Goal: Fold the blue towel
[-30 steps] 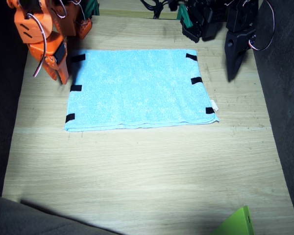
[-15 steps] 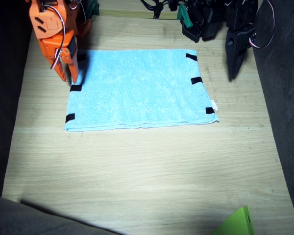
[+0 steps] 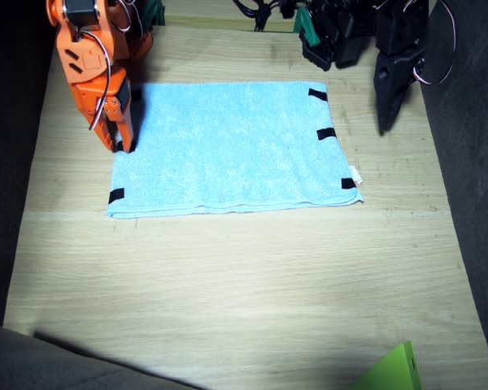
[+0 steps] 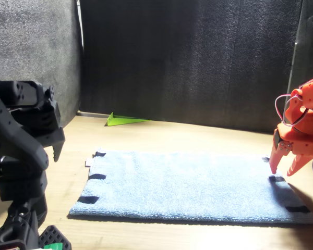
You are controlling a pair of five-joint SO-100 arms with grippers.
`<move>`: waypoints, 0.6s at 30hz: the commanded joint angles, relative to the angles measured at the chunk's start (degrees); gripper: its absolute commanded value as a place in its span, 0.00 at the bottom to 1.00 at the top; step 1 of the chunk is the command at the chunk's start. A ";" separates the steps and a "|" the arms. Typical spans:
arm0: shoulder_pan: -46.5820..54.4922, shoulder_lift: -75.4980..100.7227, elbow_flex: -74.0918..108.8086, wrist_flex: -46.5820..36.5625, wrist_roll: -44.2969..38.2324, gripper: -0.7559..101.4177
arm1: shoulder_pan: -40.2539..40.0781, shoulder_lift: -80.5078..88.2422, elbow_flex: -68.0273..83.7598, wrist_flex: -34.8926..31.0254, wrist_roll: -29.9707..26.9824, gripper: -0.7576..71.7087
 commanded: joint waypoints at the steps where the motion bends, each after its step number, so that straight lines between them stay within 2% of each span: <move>1: 0.62 0.62 -1.41 0.18 0.09 0.13 | 1.23 0.53 -3.60 3.60 0.62 0.26; 10: 0.53 0.97 -1.23 0.18 0.18 0.13 | 7.12 -0.88 -11.60 16.88 -2.64 0.22; 14: 0.62 2.02 -0.62 0.18 0.18 0.14 | 6.15 1.14 -12.83 16.79 -2.20 0.28; 18: 0.62 2.37 -0.35 0.18 0.18 0.15 | 2.90 1.76 -12.57 15.03 -1.93 0.29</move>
